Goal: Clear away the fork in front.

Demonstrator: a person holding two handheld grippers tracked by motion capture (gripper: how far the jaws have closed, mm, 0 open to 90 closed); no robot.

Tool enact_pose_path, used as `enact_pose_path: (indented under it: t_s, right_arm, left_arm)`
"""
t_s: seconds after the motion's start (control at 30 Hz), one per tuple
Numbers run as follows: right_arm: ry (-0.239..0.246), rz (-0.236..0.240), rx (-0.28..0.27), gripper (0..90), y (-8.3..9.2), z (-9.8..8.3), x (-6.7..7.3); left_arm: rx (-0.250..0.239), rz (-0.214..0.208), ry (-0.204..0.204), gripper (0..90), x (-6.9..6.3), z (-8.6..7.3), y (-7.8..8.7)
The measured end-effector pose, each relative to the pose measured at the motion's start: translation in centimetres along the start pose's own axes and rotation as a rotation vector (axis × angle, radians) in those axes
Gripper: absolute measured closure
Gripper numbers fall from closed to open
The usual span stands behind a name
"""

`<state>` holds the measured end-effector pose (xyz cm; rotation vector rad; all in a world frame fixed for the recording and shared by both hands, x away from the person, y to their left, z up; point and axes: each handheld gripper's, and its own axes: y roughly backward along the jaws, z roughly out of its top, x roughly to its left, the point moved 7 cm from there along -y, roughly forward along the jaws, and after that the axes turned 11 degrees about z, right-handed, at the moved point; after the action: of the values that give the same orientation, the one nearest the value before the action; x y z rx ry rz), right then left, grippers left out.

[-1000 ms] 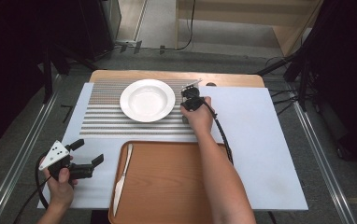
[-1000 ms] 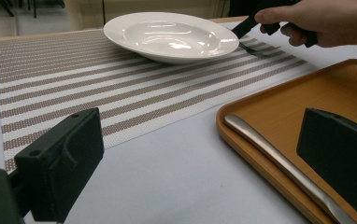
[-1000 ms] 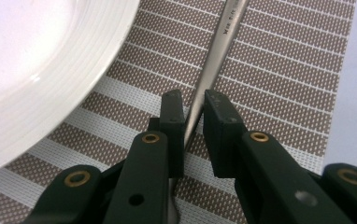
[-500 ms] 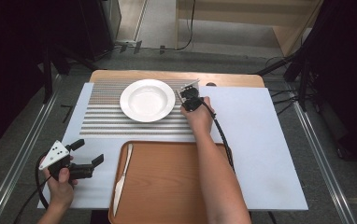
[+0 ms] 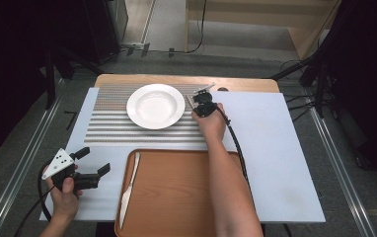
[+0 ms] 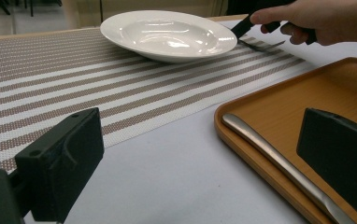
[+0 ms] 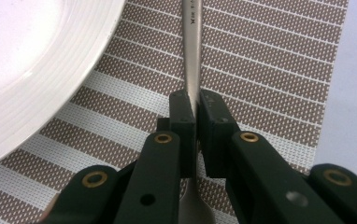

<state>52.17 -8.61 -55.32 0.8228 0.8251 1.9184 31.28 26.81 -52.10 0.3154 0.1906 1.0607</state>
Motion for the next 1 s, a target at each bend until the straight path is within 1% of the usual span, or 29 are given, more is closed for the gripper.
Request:
enact_pose_path:
  t_s: [0.03, 0.07, 0.1, 0.13, 0.17, 0.27, 0.3, 0.33, 0.37, 0.47, 0.5, 0.53, 0.57, 0.63, 0.67, 0.7, 0.87, 0.9, 1.0]
  right_arm:
    - [0.017, -0.005, -0.002, 84.0, 0.0, 0.0, 0.0]
    - [0.017, -0.005, -0.002, 84.0, 0.0, 0.0, 0.0]
    - [0.034, 0.008, -0.004, 84.1, 0.0, -0.1, -0.1]
    - [0.034, 0.008, -0.004, 84.1, 0.0, -0.1, -0.1]
    - [0.012, 0.037, -0.01, 84.3, 0.1, -0.1, -0.2]
    - [0.012, 0.05, -0.006, 84.3, 0.1, -0.1, -0.3]
    - [0.005, 0.061, -0.013, 84.3, 0.1, -0.1, -0.4]
    - [0.005, 0.061, -0.013, 84.3, 0.1, -0.1, -0.4]
    - [-0.012, 0.082, -0.024, 84.3, 0.2, -0.2, -0.6]
    - [-0.009, 0.086, -0.029, 84.3, 0.4, -0.3, -0.6]
    - [0.006, 0.085, -0.034, 84.3, 0.7, -0.5, -0.6]
    - [0.006, 0.085, -0.034, 84.3, 0.7, -0.5, -0.6]
    - [0.014, 0.086, -0.048, 84.3, 1.2, -0.4, -0.7]
    - [0.025, 0.087, -0.067, 84.3, 1.8, -0.3, -0.6]
    - [0.025, 0.087, -0.067, 84.3, 1.8, -0.3, -0.6]
    - [0.035, 0.089, -0.08, 84.3, 2.3, -0.3, -0.5]
    - [0.047, 0.1, -0.102, 84.2, 3.0, -0.3, -0.3]
    - [0.058, 0.101, -0.114, 84.2, 3.5, -0.4, -0.3]
    - [0.067, 0.102, -0.128, 84.2, 3.9, -0.5, -0.3]
  left_arm:
    - [0.0, 0.0, 0.001, 0.5, 0.0, 0.0, 0.0]
    - [0.0, 0.0, 0.001, 0.5, 0.0, 0.0, 0.0]
    - [0.0, 0.001, 0.003, 0.5, 0.0, 0.0, 0.0]
    - [0.0, 0.001, 0.003, 0.5, 0.0, 0.0, 0.0]
    - [0.002, 0.001, 0.004, 0.5, 0.0, 0.0, -0.1]
    - [0.001, 0.002, 0.005, 0.5, 0.0, 0.0, -0.1]
    - [0.001, 0.004, 0.007, 0.5, 0.1, 0.0, -0.1]
    - [0.001, 0.004, 0.007, 0.5, 0.1, 0.0, -0.1]
    - [0.002, 0.0, 0.005, 0.5, 0.0, 0.0, -0.1]
    - [0.004, -0.002, 0.002, 0.5, 0.0, 0.0, -0.1]
    - [0.004, -0.002, 0.0, 0.5, 0.0, 0.0, -0.1]
    - [0.004, -0.002, 0.0, 0.5, 0.0, 0.0, -0.1]
    - [0.001, -0.003, 0.001, 0.5, 0.0, 0.0, -0.1]
    - [0.002, 0.0, 0.003, 0.5, 0.0, 0.0, -0.1]
    - [0.002, 0.0, 0.003, 0.5, 0.0, 0.0, -0.1]
    - [0.002, 0.0, 0.002, 0.5, 0.0, 0.0, -0.1]
    - [0.002, -0.002, 0.001, 0.5, 0.0, 0.0, -0.1]
    - [0.001, 0.0, -0.003, 0.5, 0.0, 0.0, -0.1]
    - [0.001, 0.001, -0.002, 0.5, 0.0, 0.1, -0.1]
